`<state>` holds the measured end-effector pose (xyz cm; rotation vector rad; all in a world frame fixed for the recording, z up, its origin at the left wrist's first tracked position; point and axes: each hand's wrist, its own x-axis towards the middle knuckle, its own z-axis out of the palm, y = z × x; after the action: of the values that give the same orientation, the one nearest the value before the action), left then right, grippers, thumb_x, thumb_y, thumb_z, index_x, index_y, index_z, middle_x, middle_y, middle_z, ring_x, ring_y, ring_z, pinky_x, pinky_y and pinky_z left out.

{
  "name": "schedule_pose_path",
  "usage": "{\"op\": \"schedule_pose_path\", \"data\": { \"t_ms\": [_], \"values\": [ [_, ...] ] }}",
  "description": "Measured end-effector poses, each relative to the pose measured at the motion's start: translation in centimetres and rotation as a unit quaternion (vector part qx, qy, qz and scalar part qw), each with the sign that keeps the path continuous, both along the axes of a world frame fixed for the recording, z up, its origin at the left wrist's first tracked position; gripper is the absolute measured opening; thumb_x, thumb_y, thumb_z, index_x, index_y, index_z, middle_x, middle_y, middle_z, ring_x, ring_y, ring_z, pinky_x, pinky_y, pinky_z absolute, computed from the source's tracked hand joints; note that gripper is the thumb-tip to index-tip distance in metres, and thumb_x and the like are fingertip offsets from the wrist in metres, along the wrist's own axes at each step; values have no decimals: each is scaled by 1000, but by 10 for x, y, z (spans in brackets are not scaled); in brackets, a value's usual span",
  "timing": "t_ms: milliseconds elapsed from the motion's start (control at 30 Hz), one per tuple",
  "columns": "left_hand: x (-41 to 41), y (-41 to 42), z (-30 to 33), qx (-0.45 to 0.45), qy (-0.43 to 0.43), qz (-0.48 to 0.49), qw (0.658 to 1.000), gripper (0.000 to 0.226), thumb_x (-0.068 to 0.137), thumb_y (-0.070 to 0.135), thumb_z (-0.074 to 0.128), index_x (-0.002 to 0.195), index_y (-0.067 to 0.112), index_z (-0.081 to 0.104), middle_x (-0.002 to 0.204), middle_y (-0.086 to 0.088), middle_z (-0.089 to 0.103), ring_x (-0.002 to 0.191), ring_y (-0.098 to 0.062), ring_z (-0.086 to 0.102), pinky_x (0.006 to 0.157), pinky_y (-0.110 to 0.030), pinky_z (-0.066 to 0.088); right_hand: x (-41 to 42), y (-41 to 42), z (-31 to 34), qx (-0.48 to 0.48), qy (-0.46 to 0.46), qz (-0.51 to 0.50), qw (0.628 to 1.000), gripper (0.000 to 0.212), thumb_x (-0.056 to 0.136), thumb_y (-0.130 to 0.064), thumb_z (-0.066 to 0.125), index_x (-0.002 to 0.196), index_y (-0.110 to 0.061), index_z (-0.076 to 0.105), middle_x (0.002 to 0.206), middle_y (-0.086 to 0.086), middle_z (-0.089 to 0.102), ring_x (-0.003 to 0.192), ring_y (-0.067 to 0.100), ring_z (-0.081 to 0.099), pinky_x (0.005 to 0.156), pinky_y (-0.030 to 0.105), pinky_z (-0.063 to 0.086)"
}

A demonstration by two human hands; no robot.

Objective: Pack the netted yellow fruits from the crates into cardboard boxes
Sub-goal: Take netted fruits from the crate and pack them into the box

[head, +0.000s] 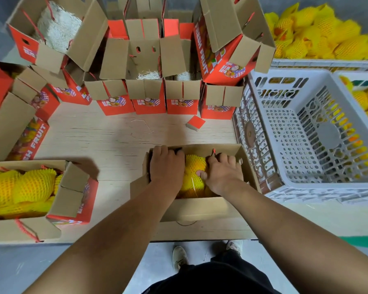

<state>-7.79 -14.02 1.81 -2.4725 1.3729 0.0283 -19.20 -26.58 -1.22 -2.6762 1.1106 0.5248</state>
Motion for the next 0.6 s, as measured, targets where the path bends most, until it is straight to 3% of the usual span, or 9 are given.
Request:
{"op": "schedule_pose_path", "data": {
  "t_ms": [133,233,367,433,500,600],
  "values": [
    [12,25,4,-86,36,51,994,62,96,78,29,110,25,58,113,-1,69,115,-28,55,102,-48,31,-4,5,18,-88,-32,56,994,62,93,-67,48,140,-26,45,136,9,46,127,34,40,102,45,37],
    [11,43,-4,37,75,39,996,63,85,86,36,102,30,60,118,1,65,133,-28,42,112,-52,15,2,14,27,-50,-49,136,988,58,92,-56,58,140,-25,49,137,7,51,127,32,42,100,43,40],
    [8,36,-2,104,140,52,983,61,85,81,50,120,33,62,104,3,51,132,-27,38,116,-51,4,21,33,22,28,9,226,974,67,89,-43,70,147,-25,44,139,9,50,130,34,41,104,42,41],
    [7,34,3,107,152,72,980,56,91,70,55,131,30,59,125,-3,56,141,-32,32,123,-53,5,32,37,19,-5,37,246,968,74,88,-44,72,151,-26,38,143,10,47,133,35,40,106,43,39],
    [6,35,6,95,159,99,978,63,94,67,52,144,27,49,149,-8,47,149,-35,25,126,-53,6,42,38,17,-34,50,250,966,68,88,-44,72,146,-26,42,143,10,48,135,34,41,106,42,38],
    [9,35,12,113,180,89,973,88,83,89,37,151,33,38,150,-7,46,147,-34,28,122,-55,3,49,35,14,1,-16,167,986,48,94,-28,63,139,-26,47,141,8,53,132,33,47,99,41,44]
  ]
}}
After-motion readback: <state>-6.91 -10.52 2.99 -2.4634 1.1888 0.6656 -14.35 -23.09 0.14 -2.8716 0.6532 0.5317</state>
